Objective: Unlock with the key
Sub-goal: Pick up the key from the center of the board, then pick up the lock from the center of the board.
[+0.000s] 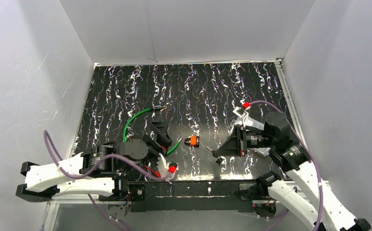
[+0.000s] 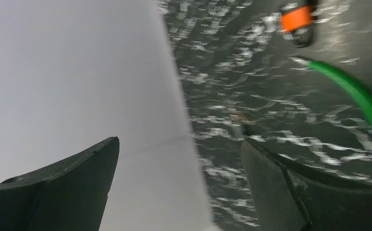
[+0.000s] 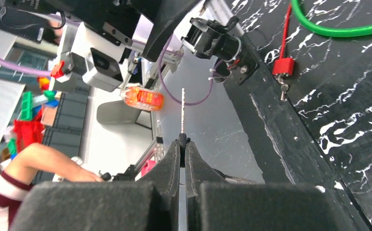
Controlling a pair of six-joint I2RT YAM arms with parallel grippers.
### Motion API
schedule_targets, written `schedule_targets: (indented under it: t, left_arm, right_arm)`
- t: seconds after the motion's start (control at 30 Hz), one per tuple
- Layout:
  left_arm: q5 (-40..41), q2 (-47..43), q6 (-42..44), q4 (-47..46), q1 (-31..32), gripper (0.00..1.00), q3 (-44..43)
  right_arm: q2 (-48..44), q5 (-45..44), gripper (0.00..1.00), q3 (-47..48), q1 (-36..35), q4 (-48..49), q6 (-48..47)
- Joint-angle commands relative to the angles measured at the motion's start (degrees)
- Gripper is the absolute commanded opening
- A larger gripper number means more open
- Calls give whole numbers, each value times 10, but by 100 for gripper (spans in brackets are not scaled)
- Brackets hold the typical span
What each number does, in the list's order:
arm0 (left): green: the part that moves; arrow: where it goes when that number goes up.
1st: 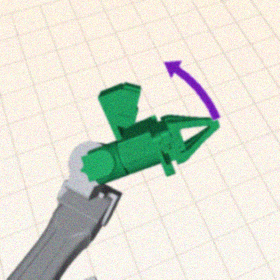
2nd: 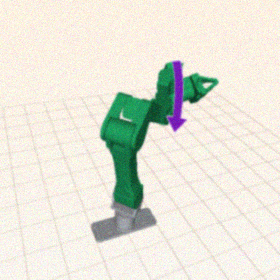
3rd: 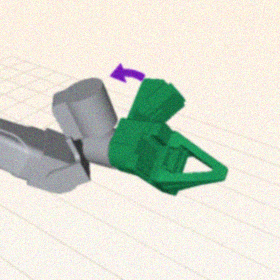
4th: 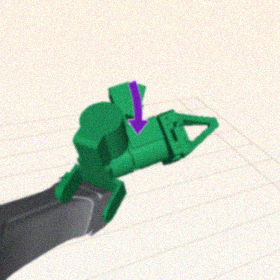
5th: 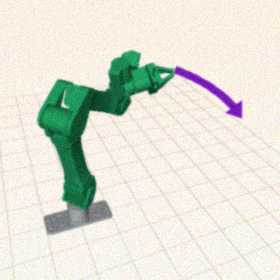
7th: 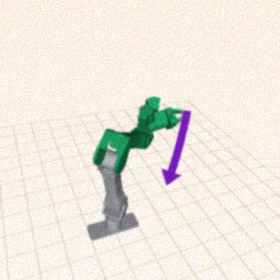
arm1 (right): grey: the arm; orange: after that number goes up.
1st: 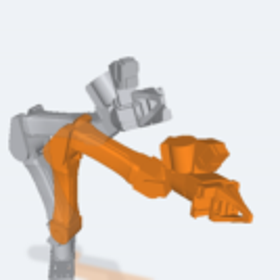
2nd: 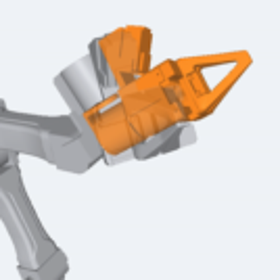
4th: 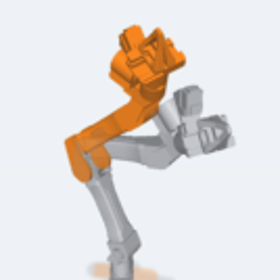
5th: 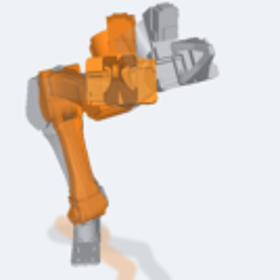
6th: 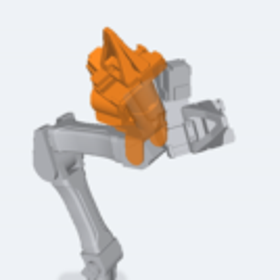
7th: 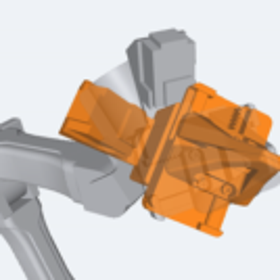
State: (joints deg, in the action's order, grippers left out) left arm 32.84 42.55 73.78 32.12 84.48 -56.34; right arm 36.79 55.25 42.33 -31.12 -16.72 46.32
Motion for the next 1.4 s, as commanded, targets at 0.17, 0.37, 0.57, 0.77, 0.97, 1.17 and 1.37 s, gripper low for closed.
schedule_targets:
  t: [0.17, 0.37, 0.57, 0.77, 0.97, 1.17, 1.37]
  left_arm:
    - [-467, 169, -309, 71, -293, 98, 22]
    - [-600, 304, -290, -12, -398, 98, 28]
    - [-691, 419, -247, -79, -409, 98, 10]
    - [-717, 550, -251, -87, -409, 98, -79]
    - [-703, 596, -256, -119, -411, 98, -106]
    - [-699, 642, -258, -117, -410, 98, -131]
    - [-709, 666, -222, -82, -410, 94, -136]
  right_arm:
    - [-100, -94, 1, 39, 6, -162, -50]
    - [-121, -124, 1, 51, 7, -216, -60]
    - [-136, -145, 1, 43, 9, -246, -74]
    - [-136, -155, 1, 44, 11, -246, -82]
    - [-146, -155, 1, 48, 11, -256, -83]
    - [-150, -159, 1, 59, 12, -273, -90]
    - [-153, -164, 1, 70, 12, -303, -102]
